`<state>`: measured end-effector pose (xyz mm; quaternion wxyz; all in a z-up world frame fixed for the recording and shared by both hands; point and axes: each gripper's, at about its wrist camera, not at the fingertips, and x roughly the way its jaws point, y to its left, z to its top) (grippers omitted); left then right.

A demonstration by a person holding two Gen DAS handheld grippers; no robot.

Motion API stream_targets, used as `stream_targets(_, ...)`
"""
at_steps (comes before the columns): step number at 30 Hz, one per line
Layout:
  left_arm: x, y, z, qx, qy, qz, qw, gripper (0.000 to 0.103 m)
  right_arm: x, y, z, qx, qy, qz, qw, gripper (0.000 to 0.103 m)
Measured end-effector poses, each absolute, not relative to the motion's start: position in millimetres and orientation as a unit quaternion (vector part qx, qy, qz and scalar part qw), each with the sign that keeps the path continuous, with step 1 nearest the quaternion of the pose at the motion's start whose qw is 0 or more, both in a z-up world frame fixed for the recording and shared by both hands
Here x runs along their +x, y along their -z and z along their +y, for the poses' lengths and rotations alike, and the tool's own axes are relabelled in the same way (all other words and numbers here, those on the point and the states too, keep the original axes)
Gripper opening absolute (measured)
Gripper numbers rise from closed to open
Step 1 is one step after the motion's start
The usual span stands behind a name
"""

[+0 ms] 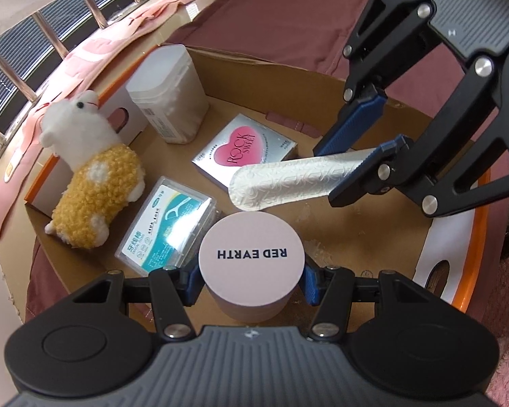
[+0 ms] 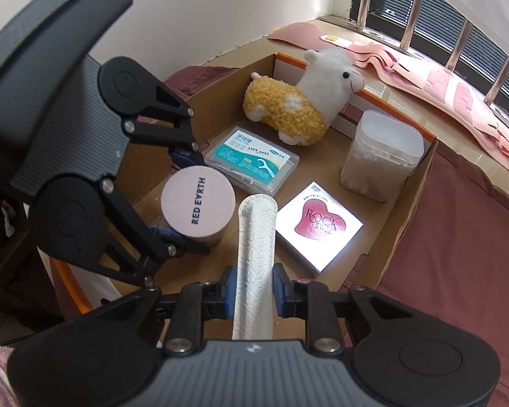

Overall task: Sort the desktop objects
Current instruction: 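Lower the jar with left gripper while right lowers the strip into the box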

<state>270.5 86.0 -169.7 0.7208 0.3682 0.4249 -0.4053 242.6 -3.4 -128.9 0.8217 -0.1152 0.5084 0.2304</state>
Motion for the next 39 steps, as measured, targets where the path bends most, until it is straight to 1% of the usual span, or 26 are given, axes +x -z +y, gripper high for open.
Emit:
stream_targets(11,272,174,88,0.373,0.411,0.437,0.708,0.056,247,127,-6,-0.100,-0.222,0.512,0.824,0.021)
stream_targets(39,278,177,89,0.369,0.405,0.461,0.698,0.057,259,164,19,-0.139,-0.218,0.571,0.779,0.022)
